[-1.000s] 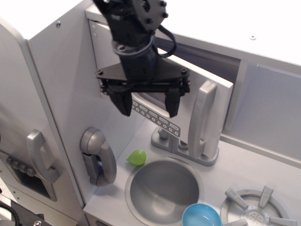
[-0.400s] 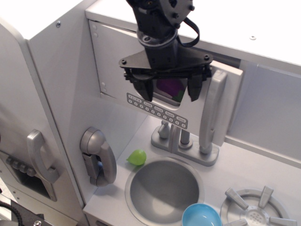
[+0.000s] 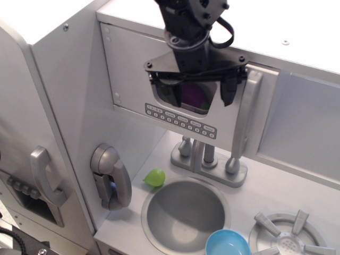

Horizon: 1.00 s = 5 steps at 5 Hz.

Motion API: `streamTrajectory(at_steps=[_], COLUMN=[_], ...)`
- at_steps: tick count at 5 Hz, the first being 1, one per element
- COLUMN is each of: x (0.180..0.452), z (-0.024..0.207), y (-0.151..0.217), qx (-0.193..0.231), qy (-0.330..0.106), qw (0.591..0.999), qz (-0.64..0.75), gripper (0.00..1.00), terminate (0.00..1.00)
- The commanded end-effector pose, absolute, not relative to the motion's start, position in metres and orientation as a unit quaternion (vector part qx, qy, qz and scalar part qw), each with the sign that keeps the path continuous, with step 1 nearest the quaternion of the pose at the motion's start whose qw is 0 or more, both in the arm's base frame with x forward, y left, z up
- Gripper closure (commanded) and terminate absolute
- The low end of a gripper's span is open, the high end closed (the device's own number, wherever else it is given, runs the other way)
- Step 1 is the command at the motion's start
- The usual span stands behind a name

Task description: Close microwave

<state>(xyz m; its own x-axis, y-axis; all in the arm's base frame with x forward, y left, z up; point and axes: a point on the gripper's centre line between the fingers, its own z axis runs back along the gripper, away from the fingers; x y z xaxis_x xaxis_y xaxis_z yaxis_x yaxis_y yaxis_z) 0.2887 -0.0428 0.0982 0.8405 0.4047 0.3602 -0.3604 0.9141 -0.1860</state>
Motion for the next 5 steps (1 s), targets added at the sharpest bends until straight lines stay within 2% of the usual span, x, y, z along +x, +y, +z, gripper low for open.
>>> streamTrajectory(at_steps=[1, 2, 3, 4, 5], x=[0.303, 0.270, 0.227, 0.214, 0.212], z=[0.116, 0.112, 0.108, 0.102, 0.097], y=[-0.037, -0.018, 0.018, 0.039, 0.044], qx=[-0.059, -0.045, -0.016, -0.008, 0.003], qy=[-0.235, -0.186, -0.154, -0.140, -0.128], qw=[0.947, 0.964, 0.975, 0.981, 0.984], qz=[0.211, 0.183, 0.158, 0.134, 0.123], gripper=[0.00, 0.00, 0.00, 0.00, 0.00], terminate=[0.00, 0.00, 0.00, 0.00, 1.00])
